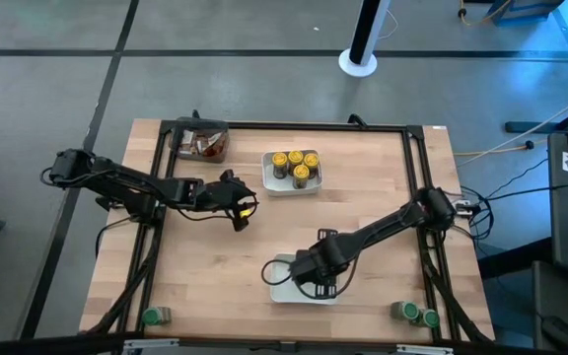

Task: Sort spices by type
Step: Put the green seasoning bottle into the bottom white bin, then put the seasoning bottle into the bottom white bin

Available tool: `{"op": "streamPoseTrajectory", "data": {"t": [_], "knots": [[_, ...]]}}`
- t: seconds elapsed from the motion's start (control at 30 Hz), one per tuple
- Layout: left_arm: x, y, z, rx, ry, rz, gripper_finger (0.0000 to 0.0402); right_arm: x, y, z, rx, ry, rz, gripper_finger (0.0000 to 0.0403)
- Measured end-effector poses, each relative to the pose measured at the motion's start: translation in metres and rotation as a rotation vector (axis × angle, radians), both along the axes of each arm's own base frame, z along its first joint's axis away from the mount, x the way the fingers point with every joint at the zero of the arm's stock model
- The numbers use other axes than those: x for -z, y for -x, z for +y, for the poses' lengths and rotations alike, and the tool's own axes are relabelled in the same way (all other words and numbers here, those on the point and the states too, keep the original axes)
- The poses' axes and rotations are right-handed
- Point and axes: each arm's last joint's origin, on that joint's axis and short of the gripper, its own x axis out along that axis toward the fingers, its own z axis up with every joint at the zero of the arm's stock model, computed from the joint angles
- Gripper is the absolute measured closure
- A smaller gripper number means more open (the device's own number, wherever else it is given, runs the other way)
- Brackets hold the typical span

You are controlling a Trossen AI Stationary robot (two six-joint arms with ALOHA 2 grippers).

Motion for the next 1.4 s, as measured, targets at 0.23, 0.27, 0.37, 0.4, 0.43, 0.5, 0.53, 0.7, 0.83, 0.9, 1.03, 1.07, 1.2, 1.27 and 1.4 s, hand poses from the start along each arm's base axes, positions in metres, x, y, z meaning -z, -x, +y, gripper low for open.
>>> {"op": "streamPoseTrajectory", "data": {"t": [0.23,0.27,0.37,0.4,0.43,0.5,0.53,0.7,0.83,0.9,1.03,1.07,1.2,1.27,1.4], "knots": [[0.000,0.000,0.000,0.000,0.000,0.000,0.0265,0.015,-0.004,0.002,0.000,0.022,0.030,0.0194],[0.000,0.000,0.000,0.000,0.000,0.000,0.0265,0.016,-0.004,0.002,0.000,0.022,0.031,0.0194],[0.000,0.000,0.000,0.000,0.000,0.001,0.0265,0.016,-0.004,0.002,0.000,0.026,0.032,0.0194],[0.000,0.000,0.000,0.000,0.000,0.001,0.0265,0.016,-0.005,0.002,0.000,0.032,0.027,0.0194],[0.000,0.000,0.000,0.000,0.000,0.001,0.0265,0.016,-0.005,0.001,0.000,0.040,0.021,0.0193],[0.000,0.000,0.000,0.000,0.000,0.001,0.0265,0.016,-0.005,0.001,0.001,0.049,0.018,0.0188],[0.000,0.000,0.000,0.000,0.000,0.001,0.0265,0.016,-0.005,0.001,0.000,0.049,0.018,0.0183],[0.000,0.000,0.000,0.000,0.000,0.001,0.0265,0.016,-0.005,0.000,0.005,0.073,0.011,0.0141],[0.000,0.000,0.000,0.000,0.000,0.001,0.0265,0.016,-0.004,0.001,-0.003,0.063,0.021,0.0109],[0.000,0.000,0.000,0.000,0.000,0.001,0.0265,0.016,-0.004,0.001,-0.008,0.035,0.034,0.0098],[0.000,0.000,0.000,0.000,0.000,0.001,0.0265,0.005,0.000,0.001,-0.024,-0.024,0.034,0.0086],[0.000,0.000,0.000,0.000,0.000,0.002,0.0265,0.000,0.001,0.000,-0.018,-0.030,0.026,0.0085],[0.000,0.000,0.000,0.000,0.000,0.001,0.0265,-0.018,0.009,-0.003,0.022,-0.039,0.007,0.0084],[0.000,0.000,0.000,0.000,0.001,0.001,0.0265,-0.027,0.013,-0.005,0.032,-0.049,-0.013,0.0084],[0.000,0.000,0.000,-0.001,0.001,0.001,0.0265,-0.040,0.022,-0.009,0.060,-0.045,-0.003,0.0084]]}}
